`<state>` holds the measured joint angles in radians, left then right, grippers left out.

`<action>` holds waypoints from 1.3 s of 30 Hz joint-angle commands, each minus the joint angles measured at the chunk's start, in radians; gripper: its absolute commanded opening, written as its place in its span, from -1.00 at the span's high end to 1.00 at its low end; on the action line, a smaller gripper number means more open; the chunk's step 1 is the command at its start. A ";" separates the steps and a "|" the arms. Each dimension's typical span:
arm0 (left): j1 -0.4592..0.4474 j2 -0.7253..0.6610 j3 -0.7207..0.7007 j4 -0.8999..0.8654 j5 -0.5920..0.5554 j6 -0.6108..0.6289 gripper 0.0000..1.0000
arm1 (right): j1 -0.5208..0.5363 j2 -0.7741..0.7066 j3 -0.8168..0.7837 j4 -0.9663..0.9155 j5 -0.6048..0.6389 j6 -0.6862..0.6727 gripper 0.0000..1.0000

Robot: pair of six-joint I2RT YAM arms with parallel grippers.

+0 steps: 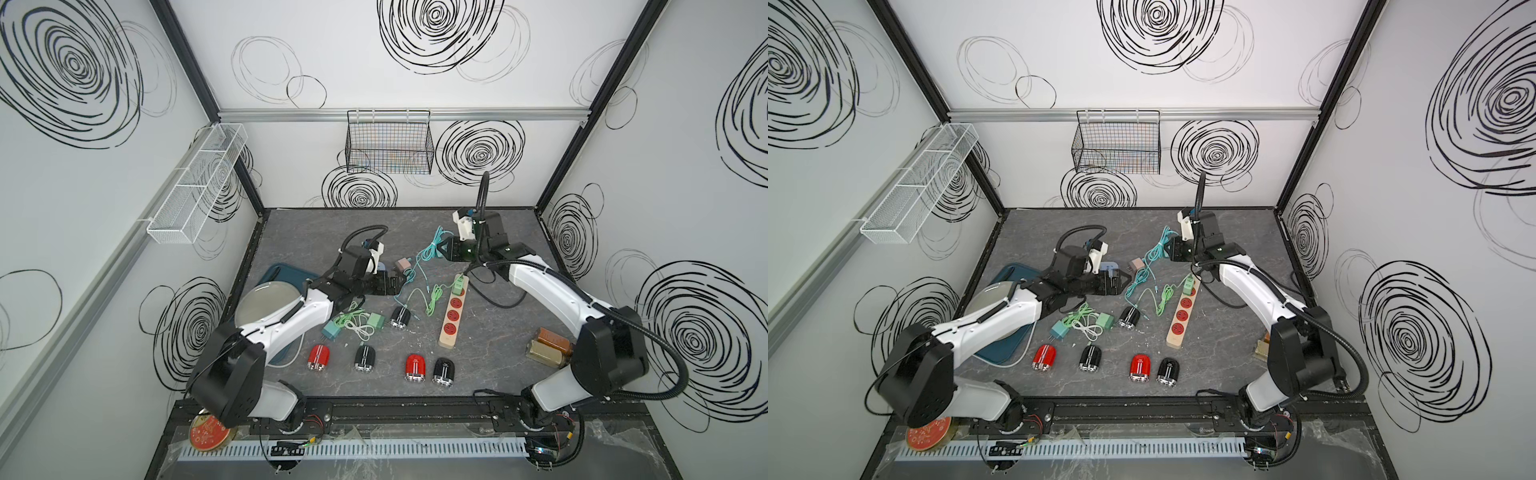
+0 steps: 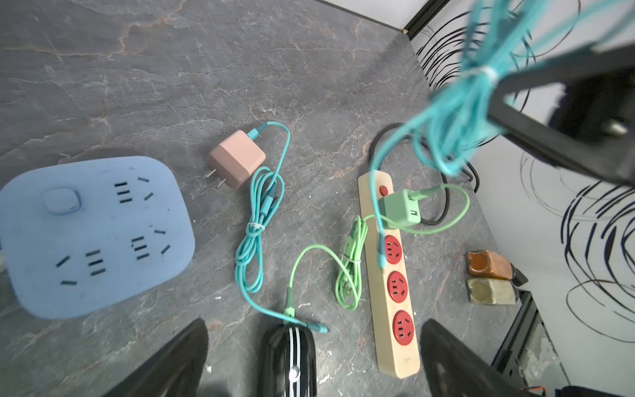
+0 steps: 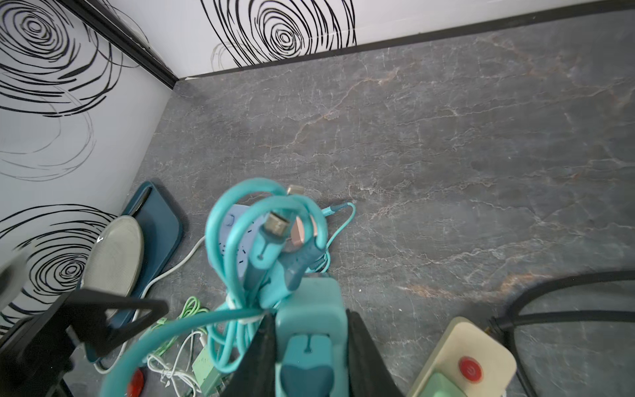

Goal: Unplug the electric shaver
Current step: Place the plug at the center of the board.

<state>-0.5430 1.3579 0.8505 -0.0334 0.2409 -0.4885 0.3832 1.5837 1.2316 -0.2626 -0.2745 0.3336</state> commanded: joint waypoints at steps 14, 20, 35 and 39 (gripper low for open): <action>-0.117 -0.339 -0.254 0.015 -0.212 -0.016 -0.98 | -0.055 0.384 0.244 0.012 -0.181 0.056 0.80; -0.123 -0.364 -0.307 0.032 -0.213 -0.033 -0.98 | -0.057 0.415 0.215 0.030 -0.200 0.070 0.77; -0.200 -0.270 -0.292 0.092 -0.245 -0.061 -0.98 | -0.097 0.482 0.223 -0.036 -0.261 0.079 0.58; -0.215 -0.252 -0.289 0.094 -0.254 -0.065 -0.98 | -0.096 0.492 0.237 -0.064 -0.240 0.073 0.56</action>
<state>-0.7483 1.0950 0.5457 0.0116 0.0120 -0.5423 0.2840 2.0686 1.4288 -0.2909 -0.5182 0.4206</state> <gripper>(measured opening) 0.990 0.279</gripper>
